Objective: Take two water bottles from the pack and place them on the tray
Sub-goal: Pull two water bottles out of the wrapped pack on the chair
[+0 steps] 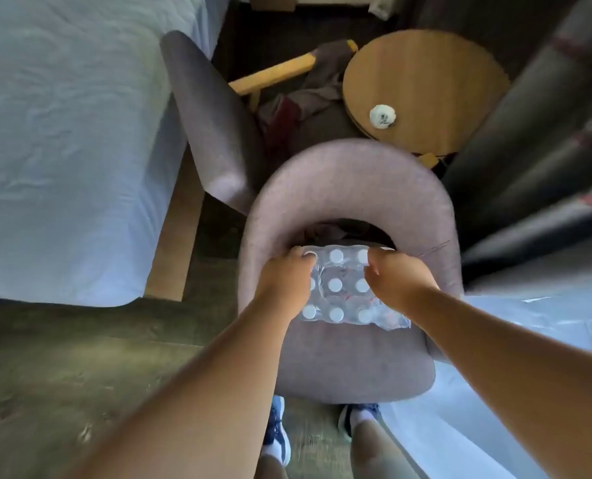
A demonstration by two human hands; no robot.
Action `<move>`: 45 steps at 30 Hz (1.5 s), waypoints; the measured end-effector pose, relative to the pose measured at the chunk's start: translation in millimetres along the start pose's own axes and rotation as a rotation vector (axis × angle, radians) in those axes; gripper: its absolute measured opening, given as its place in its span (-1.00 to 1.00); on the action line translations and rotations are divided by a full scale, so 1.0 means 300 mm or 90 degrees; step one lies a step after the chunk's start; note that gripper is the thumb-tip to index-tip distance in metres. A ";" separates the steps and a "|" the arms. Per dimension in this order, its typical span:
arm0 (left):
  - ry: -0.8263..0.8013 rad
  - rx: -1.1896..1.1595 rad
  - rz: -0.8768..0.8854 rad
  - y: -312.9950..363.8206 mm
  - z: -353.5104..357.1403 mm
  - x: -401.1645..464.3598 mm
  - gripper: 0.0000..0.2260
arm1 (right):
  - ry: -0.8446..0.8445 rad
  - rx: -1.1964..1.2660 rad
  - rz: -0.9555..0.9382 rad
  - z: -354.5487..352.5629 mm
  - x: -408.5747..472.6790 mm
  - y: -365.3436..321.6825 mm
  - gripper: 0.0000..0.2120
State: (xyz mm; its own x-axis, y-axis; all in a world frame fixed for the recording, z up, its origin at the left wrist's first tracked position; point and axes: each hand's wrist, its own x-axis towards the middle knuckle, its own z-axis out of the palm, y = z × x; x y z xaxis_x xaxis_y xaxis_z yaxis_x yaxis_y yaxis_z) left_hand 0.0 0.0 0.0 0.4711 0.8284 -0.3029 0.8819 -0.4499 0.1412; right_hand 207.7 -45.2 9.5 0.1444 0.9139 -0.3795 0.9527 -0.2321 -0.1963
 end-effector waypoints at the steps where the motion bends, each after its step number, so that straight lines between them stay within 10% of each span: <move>1: 0.000 0.013 0.004 0.002 0.022 0.020 -0.75 | -0.013 -0.020 -0.012 0.019 0.007 0.000 -0.88; 10: -0.029 -0.001 0.009 -0.016 0.334 0.259 -0.45 | -0.088 -0.155 -0.159 0.311 0.176 -0.046 -0.50; 19: 0.055 -0.098 -0.007 0.009 0.393 0.304 -0.67 | 0.003 -0.289 -0.241 0.420 0.203 -0.079 -0.65; 30: 0.145 -0.117 -0.004 0.005 0.444 0.298 -0.60 | 0.203 -0.105 -0.451 0.510 0.216 0.112 -0.66; 39: 0.151 -0.119 -0.020 0.014 0.455 0.299 -0.59 | 0.114 -0.191 -0.460 0.595 -0.013 0.458 -0.34; 45: 0.134 -0.118 -0.024 0.012 0.454 0.301 -0.58 | 0.159 -0.096 -0.415 0.589 -0.047 0.404 -0.47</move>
State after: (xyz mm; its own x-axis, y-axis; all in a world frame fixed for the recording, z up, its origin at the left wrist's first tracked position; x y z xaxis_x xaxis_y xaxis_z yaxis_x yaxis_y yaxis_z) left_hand 43.1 27.6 -155.1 0.4143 0.9033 -0.1110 0.8781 -0.3646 0.3100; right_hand 273.9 -145.0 -168.7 -0.4274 0.9040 -0.0053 0.8899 0.4197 -0.1789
